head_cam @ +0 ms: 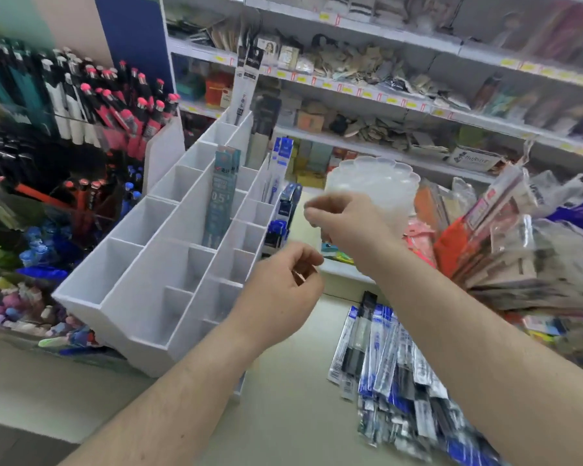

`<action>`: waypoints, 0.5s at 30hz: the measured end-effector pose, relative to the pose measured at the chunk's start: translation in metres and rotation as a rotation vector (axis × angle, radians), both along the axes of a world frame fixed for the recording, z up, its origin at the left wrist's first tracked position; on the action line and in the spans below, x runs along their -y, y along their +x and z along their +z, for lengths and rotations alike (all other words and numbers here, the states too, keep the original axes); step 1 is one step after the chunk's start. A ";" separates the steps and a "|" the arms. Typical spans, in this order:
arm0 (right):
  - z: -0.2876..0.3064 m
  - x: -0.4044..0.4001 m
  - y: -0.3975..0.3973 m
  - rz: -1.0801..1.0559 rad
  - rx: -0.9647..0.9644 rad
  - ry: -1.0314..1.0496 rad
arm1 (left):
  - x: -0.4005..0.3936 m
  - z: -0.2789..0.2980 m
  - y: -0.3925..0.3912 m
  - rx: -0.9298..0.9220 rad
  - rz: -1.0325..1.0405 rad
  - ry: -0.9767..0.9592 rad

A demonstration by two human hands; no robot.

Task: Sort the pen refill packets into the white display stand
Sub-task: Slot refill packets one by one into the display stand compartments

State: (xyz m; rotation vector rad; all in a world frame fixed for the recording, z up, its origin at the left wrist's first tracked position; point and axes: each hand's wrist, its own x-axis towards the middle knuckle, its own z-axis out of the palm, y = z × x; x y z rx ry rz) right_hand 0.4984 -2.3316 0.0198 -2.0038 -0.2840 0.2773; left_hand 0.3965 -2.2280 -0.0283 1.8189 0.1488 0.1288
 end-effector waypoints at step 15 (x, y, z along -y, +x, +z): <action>-0.152 0.165 -0.121 -0.073 -0.028 -1.031 | 0.100 -0.152 0.020 -0.292 -0.684 0.830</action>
